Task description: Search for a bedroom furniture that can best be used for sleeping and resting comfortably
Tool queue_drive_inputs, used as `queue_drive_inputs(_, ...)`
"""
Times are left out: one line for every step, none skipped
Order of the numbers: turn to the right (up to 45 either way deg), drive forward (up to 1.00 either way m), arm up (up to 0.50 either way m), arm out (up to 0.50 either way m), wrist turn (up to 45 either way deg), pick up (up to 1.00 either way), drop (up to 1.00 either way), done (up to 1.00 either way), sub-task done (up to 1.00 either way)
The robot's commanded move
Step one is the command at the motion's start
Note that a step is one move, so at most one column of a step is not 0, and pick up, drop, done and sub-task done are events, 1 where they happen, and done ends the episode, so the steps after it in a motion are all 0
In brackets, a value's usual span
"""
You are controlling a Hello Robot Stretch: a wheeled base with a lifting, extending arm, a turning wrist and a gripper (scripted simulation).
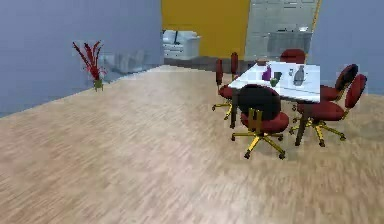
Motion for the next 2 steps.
queue_drive_inputs(-45.0, 0.0, 0.0, 0.0, 0.0, 0.0, 0.0, 0.0, 0.0)
queue_drive_inputs(-45.0, 0.0, 0.0, 0.0, 0.0, 0.0, 0.0, 0.0, 0.0)
